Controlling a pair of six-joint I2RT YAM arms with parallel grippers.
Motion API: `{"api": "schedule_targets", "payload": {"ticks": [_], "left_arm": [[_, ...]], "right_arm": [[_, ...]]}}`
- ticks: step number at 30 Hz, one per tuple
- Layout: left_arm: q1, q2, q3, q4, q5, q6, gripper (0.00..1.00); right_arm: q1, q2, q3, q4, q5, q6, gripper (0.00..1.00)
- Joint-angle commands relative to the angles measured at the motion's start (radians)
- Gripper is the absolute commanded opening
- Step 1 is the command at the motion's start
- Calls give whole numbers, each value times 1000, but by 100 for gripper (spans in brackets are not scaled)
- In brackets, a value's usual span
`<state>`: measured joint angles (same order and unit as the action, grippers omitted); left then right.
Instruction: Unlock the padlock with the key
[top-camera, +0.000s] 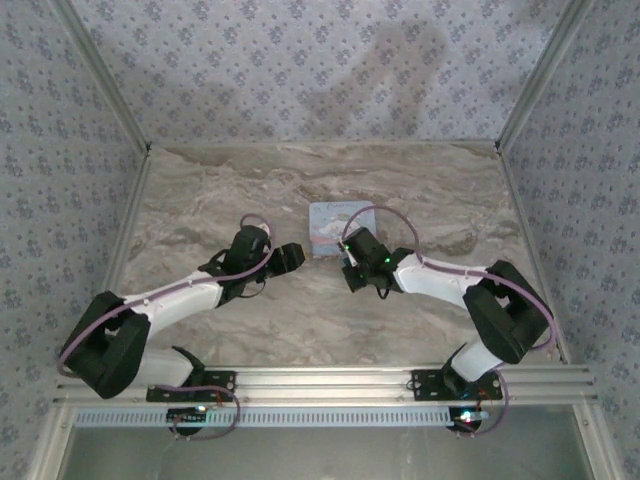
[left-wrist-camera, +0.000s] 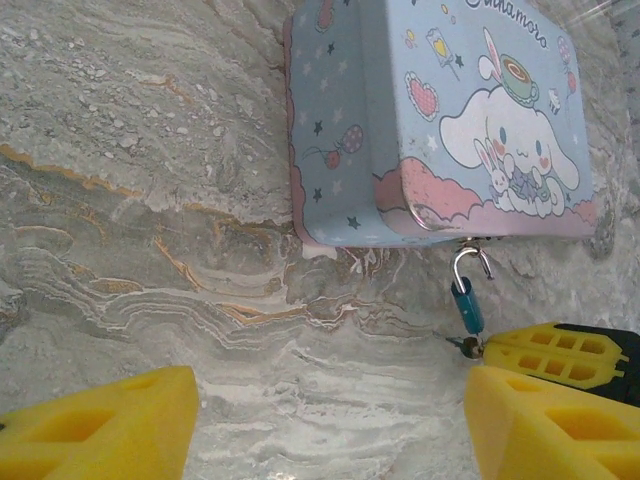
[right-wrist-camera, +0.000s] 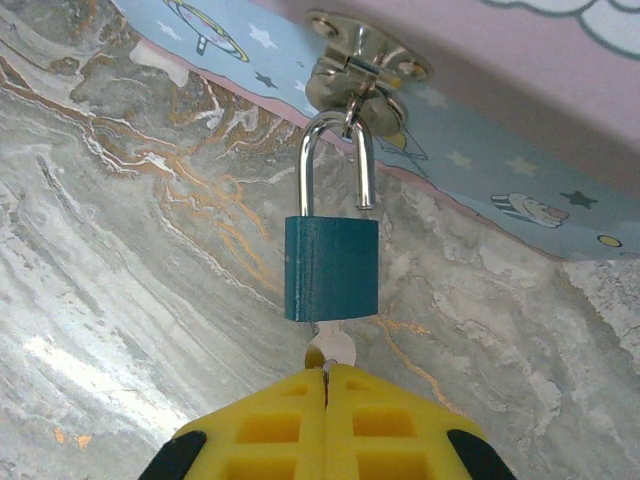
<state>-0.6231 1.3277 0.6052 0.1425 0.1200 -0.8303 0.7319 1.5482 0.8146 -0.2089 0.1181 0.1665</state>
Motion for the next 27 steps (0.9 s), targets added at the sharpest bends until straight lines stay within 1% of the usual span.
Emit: {"api": "schedule_targets", "payload": {"ticks": [1, 2, 5, 6, 9, 16, 27], "left_arm": [[9, 11, 30, 29, 20, 14, 71], [9, 12, 31, 30, 22, 14, 71], [10, 16, 36, 30, 25, 14, 71], [10, 17, 38, 31, 26, 13, 71], [11, 17, 36, 31, 28, 11, 71], [11, 19, 34, 32, 30, 9, 71], [10, 26, 38, 34, 35, 4, 71]], "right_arm": [[-17, 2, 8, -58, -19, -21, 0], [-21, 9, 13, -61, -21, -20, 0], [-38, 18, 22, -65, -45, -15, 22], [-41, 17, 23, -62, -43, -13, 26], [-43, 8, 29, -62, -37, -9, 32], [-34, 14, 30, -33, -2, -4, 37], [-30, 106, 73, 33, 46, -10, 38]]}}
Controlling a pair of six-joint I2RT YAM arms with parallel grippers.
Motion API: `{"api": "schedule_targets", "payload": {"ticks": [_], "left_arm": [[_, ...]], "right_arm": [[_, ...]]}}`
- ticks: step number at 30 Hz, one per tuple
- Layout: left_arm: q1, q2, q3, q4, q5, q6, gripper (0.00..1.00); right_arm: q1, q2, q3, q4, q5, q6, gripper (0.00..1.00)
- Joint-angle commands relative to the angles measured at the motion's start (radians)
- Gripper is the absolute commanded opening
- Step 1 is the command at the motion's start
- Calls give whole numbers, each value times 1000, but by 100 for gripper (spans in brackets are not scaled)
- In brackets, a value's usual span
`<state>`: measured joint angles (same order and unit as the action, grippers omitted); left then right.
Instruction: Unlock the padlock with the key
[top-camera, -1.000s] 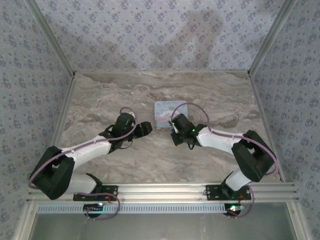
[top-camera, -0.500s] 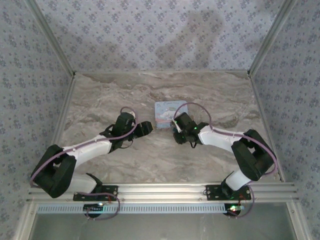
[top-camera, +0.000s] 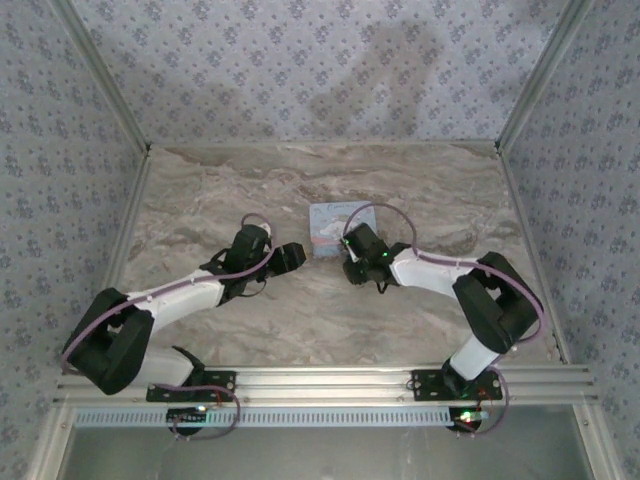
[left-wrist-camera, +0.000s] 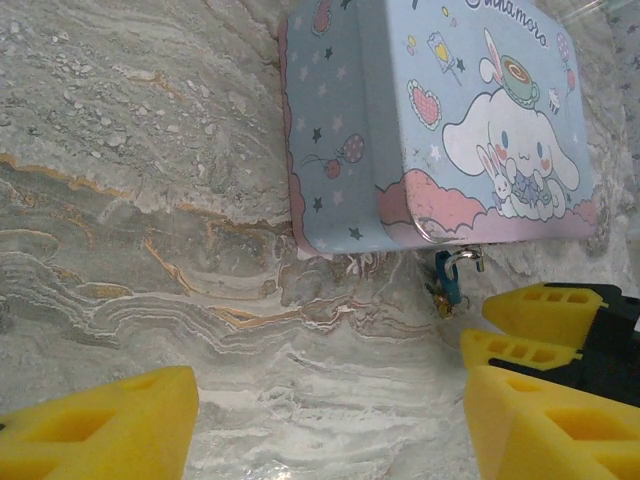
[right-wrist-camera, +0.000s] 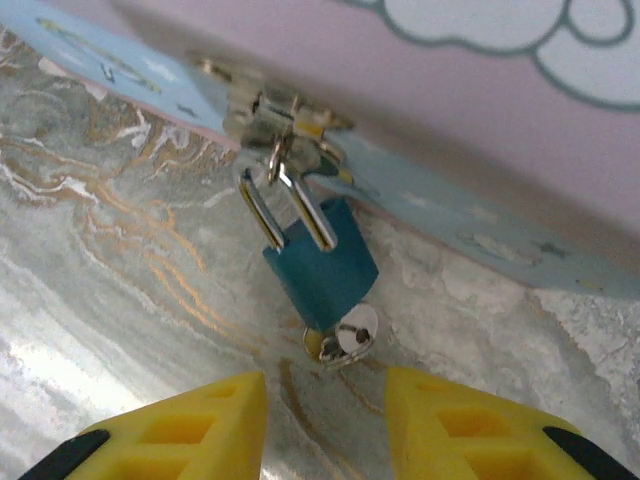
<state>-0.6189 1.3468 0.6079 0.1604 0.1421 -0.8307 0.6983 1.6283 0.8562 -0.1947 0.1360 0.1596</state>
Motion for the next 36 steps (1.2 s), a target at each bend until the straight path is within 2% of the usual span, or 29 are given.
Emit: {"api": "schedule_targets", "payload": {"ticks": [1, 8, 11, 21, 30, 36], "left_arm": [[7, 7, 35, 16, 13, 5, 71], [7, 9, 35, 16, 13, 5, 71], [6, 11, 36, 16, 15, 7, 71], [12, 22, 36, 23, 17, 11, 71], [32, 53, 67, 32, 8, 17, 72], [36, 132, 137, 29, -4, 17, 72]], "right_arm": [[3, 36, 39, 18, 27, -3, 38], [1, 70, 41, 27, 36, 8, 38], [-3, 82, 41, 26, 29, 6, 34], [-1, 49, -5, 25, 13, -19, 0], [39, -50, -38, 15, -18, -134, 0], [60, -88, -42, 5, -134, -197, 0]]}}
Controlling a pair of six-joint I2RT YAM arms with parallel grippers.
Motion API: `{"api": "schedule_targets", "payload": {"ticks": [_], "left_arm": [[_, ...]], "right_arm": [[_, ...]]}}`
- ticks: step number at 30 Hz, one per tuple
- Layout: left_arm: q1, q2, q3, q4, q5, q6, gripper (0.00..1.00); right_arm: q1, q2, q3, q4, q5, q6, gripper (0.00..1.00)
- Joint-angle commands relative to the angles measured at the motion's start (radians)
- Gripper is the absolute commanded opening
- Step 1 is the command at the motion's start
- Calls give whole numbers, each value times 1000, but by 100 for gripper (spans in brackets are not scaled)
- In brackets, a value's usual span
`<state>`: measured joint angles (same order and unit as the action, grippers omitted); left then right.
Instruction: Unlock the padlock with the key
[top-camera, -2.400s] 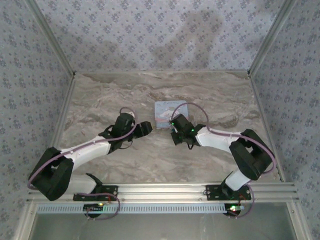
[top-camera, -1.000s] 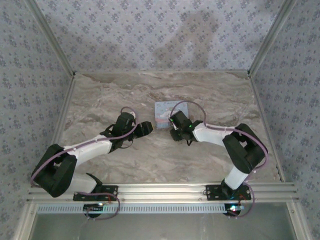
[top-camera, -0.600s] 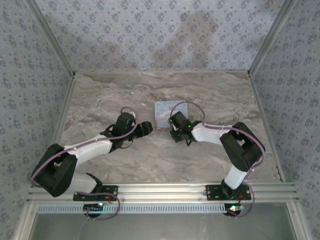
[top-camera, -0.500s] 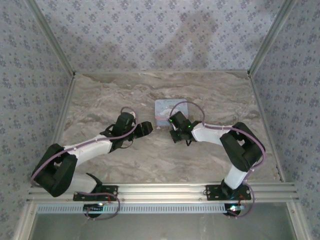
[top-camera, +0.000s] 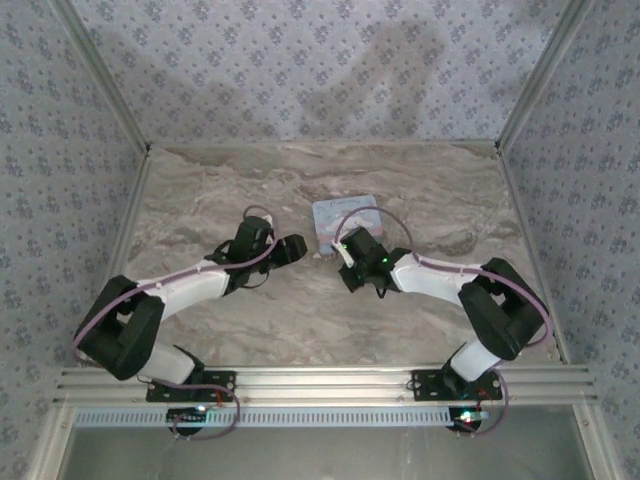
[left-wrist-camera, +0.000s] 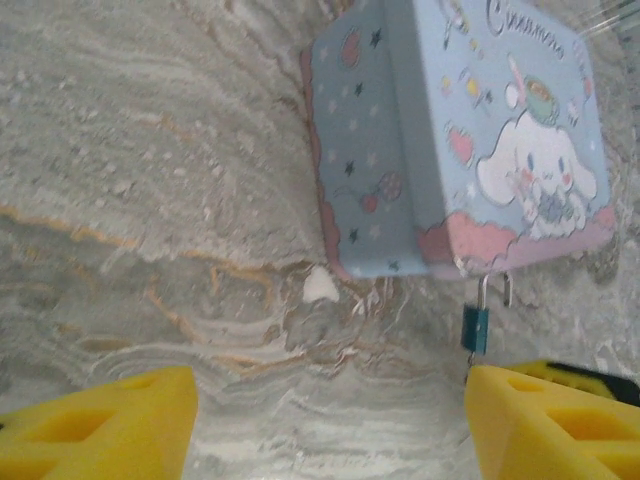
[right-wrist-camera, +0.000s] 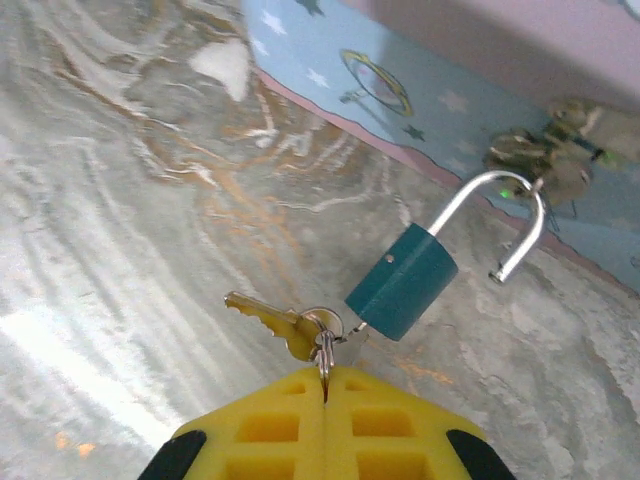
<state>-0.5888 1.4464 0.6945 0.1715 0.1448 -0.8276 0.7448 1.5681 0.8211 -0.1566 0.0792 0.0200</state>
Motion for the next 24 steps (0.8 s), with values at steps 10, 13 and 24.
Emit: {"api": "schedule_targets", "payload": {"ticks": [10, 13, 24], "left_arm": [[10, 162, 148, 10, -26, 0, 72], [9, 182, 163, 10, -24, -1, 72], [10, 257, 208, 70, -9, 0, 72]], "right_arm": [[-45, -23, 44, -218, -56, 21, 0], [-111, -44, 36, -239, -85, 115, 0], [-121, -31, 41, -185, 46, 111, 0]]}}
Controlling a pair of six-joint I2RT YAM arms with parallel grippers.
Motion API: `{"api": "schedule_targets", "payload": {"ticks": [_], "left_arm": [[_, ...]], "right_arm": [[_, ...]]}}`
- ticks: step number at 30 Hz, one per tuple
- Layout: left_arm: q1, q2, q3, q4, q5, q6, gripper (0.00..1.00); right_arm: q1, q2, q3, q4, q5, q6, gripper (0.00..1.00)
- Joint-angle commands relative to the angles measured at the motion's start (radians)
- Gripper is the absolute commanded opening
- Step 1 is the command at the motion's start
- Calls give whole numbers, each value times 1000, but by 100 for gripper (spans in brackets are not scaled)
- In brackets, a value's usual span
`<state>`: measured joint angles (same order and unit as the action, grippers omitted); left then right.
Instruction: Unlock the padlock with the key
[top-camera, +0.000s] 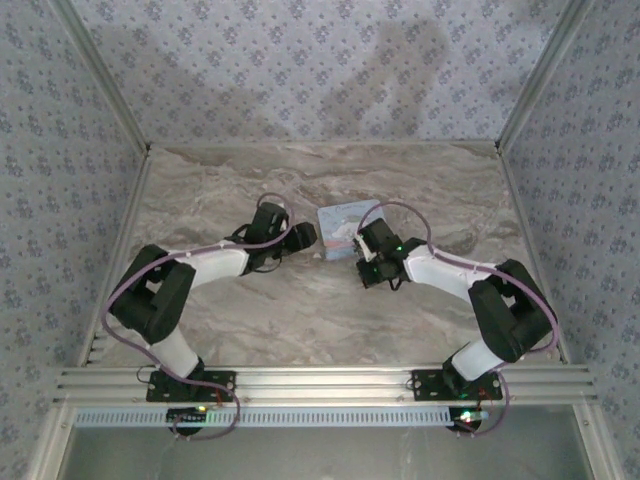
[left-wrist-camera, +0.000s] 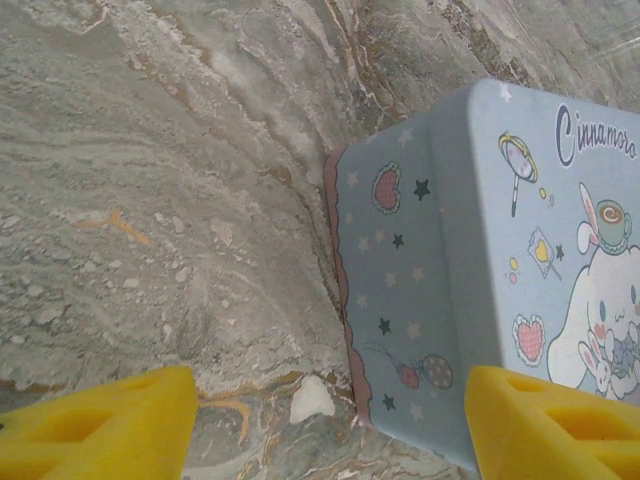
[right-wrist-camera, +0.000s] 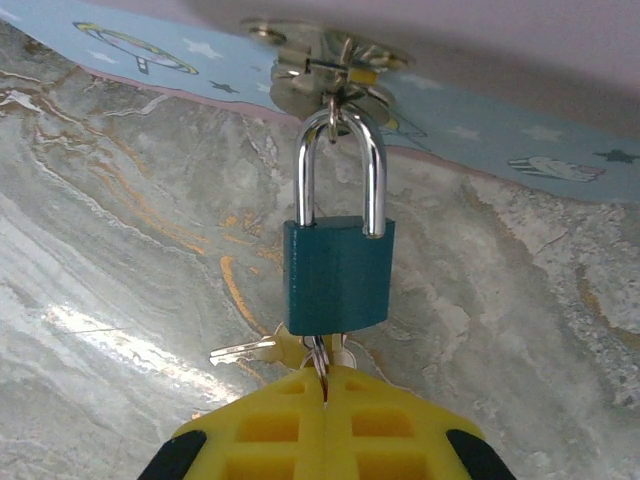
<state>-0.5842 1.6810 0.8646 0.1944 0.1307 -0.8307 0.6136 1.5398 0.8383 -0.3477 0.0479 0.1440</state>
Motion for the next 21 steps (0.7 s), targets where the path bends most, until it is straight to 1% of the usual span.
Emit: {"api": "schedule_targets", "payload": {"ticks": [1, 4, 7, 10, 11, 12, 13, 14, 17, 21], "left_arm": [[6, 34, 48, 48, 9, 4, 72], [6, 65, 78, 48, 20, 2, 72], [6, 80, 91, 52, 29, -7, 72], [6, 77, 90, 57, 30, -11, 72], [6, 77, 89, 56, 33, -10, 72], [7, 75, 90, 56, 33, -10, 72], [6, 74, 89, 55, 35, -10, 72], [6, 72, 90, 55, 39, -9, 72], [6, 68, 88, 54, 43, -8, 72], [7, 65, 85, 52, 41, -6, 72]], "right_arm": [[17, 4, 31, 6, 95, -38, 0], [26, 9, 45, 16, 119, -86, 0], [30, 7, 58, 3, 83, -103, 0], [34, 5, 58, -20, 66, -82, 0], [32, -3, 49, -23, 60, -68, 5], [30, -10, 40, -22, 55, -57, 12], [27, -20, 27, -15, 54, -46, 21], [24, -32, 17, -6, 56, -35, 27], [13, -49, 1, 13, 57, -16, 34], [-1, -42, 1, 43, 44, 7, 37]]}}
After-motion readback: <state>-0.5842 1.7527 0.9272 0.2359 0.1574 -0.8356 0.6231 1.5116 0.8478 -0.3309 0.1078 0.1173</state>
